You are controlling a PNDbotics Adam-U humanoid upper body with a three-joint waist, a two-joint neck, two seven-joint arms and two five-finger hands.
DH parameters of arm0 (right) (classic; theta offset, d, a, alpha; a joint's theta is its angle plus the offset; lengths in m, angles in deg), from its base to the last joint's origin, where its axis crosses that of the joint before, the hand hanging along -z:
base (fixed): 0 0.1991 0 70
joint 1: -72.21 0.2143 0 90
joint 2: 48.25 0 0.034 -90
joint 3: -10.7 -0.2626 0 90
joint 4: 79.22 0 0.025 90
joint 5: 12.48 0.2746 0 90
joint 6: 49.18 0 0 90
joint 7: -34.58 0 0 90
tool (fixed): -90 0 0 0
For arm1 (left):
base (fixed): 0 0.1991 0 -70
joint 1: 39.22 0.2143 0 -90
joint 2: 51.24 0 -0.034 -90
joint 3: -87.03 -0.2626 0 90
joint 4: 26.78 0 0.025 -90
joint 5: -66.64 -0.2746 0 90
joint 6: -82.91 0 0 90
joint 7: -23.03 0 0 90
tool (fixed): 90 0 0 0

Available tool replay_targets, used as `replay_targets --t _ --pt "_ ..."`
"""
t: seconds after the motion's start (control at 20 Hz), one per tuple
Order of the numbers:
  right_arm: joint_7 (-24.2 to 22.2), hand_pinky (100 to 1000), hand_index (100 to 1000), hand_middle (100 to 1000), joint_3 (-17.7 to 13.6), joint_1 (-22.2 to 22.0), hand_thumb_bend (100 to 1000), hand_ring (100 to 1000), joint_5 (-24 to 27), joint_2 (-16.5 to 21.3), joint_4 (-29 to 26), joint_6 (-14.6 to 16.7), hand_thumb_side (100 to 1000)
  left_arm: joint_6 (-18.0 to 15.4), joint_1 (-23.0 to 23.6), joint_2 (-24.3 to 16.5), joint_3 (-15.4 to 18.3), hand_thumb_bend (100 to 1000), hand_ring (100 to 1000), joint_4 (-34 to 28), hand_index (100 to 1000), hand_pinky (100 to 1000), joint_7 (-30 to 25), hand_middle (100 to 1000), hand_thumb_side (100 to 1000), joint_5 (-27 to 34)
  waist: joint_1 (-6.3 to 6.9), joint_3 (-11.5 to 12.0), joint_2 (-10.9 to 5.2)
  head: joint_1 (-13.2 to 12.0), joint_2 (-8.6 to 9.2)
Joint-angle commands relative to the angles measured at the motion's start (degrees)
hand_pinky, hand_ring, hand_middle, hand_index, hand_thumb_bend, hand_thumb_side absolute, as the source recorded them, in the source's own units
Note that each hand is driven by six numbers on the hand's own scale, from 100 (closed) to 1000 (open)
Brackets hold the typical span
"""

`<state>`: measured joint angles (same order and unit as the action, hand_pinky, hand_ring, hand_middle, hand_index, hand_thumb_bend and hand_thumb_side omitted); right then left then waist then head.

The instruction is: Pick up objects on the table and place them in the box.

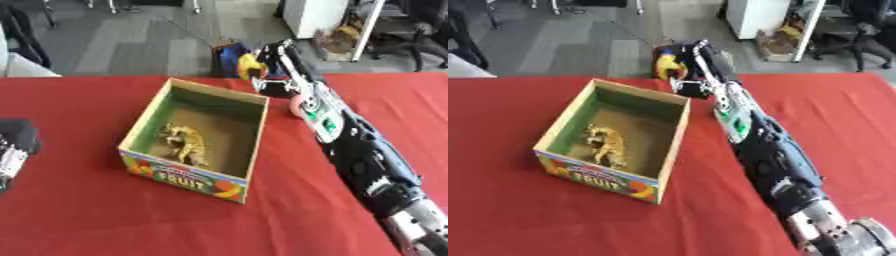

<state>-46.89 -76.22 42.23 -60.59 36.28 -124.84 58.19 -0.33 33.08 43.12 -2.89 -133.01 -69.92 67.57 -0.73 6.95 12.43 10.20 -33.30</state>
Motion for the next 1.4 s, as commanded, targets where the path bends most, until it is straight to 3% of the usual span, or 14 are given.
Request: replay_targets --t 0.05,0.2,0.35,0.55,0.7,0.85,1.05,1.25,1.4 --pt "-1.61 687 406 283 0.59 1.13 102 582 -3.32 -0.74 -0.07 2.05 100 -0.04 -0.81 -0.61 -0.10 405 612 -1.07 698 687 -0.24 577 483 0.27 0.06 0.19 -0.84 0.29 -0.58" --pt "-4.74 736 561 396 1.80 0.84 233 661 -5.72 -1.41 0.05 5.31 100 0.00 -0.86 -0.58 -0.11 405 612 -1.02 698 687 -0.27 577 483 0.27 -0.13 0.18 -0.85 0.37 -0.60" --pt "-9.79 764 688 491 2.30 0.37 316 711 -6.73 -0.73 -0.44 9.46 279 0.00 -0.85 -0.63 -0.06 406 612 -1.01 698 687 -0.24 576 483 0.26 -0.30 -0.01 -0.92 0.26 -0.53" --pt "-16.78 808 817 644 3.75 -1.95 402 773 -0.66 4.04 -3.67 14.11 457 0.01 -0.76 -0.82 0.03 411 612 -0.99 698 687 -0.14 576 477 0.22 -0.51 -0.45 -1.01 0.13 -0.39" --pt "-22.71 816 840 689 4.03 -2.81 378 782 5.37 6.26 -6.97 15.18 449 0.02 -0.71 -0.88 0.07 406 612 -0.96 698 686 -0.09 576 483 0.20 -0.51 -0.95 -1.08 0.07 -0.34" --pt "-24.27 811 832 677 2.82 -3.19 357 773 10.91 8.67 -10.09 13.25 404 0.01 -0.57 -1.01 0.17 406 613 -0.95 698 686 0.01 576 482 0.13 -0.44 -1.41 -1.18 -0.07 -0.33" --pt "-20.76 805 814 655 -0.18 -3.28 340 759 15.50 12.20 -11.46 8.14 345 0.00 -0.43 -1.20 0.23 405 613 -0.93 698 686 0.09 576 482 0.06 -0.42 -2.04 -1.24 -0.29 -0.34" --pt "-16.04 795 794 633 -3.05 -3.44 321 745 17.14 15.01 -8.53 2.99 315 -0.02 -0.35 -1.36 0.28 405 613 -0.93 698 686 0.12 576 482 -0.01 -0.44 -2.49 -1.25 -0.45 -0.37" --pt "-11.66 790 782 622 -4.48 -4.18 307 736 16.78 16.16 -4.57 0.80 312 -0.03 -0.33 -1.43 0.34 404 613 -0.97 698 687 0.18 576 482 -0.03 -0.39 -2.64 -1.19 -0.63 -0.20"
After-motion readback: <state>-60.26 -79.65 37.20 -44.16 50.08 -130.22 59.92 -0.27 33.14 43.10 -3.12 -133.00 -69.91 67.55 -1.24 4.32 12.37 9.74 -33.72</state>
